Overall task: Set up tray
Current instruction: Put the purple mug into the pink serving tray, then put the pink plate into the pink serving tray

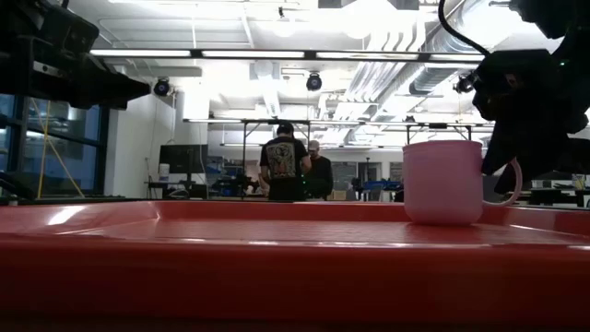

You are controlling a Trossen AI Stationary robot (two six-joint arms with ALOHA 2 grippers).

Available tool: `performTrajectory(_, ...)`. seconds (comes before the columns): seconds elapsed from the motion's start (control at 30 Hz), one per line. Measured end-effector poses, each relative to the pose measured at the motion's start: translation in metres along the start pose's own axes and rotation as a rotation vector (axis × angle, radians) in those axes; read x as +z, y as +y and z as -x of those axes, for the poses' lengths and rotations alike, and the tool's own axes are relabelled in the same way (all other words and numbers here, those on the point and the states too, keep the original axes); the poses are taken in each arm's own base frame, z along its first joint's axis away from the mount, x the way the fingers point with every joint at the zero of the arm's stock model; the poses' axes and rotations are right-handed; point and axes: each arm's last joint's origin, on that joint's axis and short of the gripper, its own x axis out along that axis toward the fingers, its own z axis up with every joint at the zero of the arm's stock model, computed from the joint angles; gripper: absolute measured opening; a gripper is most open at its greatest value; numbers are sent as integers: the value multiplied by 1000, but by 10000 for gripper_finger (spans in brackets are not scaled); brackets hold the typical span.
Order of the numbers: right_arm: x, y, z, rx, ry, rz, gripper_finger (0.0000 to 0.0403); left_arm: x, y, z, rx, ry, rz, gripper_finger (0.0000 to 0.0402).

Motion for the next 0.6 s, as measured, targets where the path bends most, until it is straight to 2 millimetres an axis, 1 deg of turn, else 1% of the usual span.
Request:
performTrajectory(0.33, 2, -1, 0, -5, 11, -1, 150, 0, 0, 0, 0, 1, 0, 37)
performTrajectory(0.6, 6, -3, 13, 34, -4, -5, 150, 0, 0, 0, 0, 1, 0, 37)
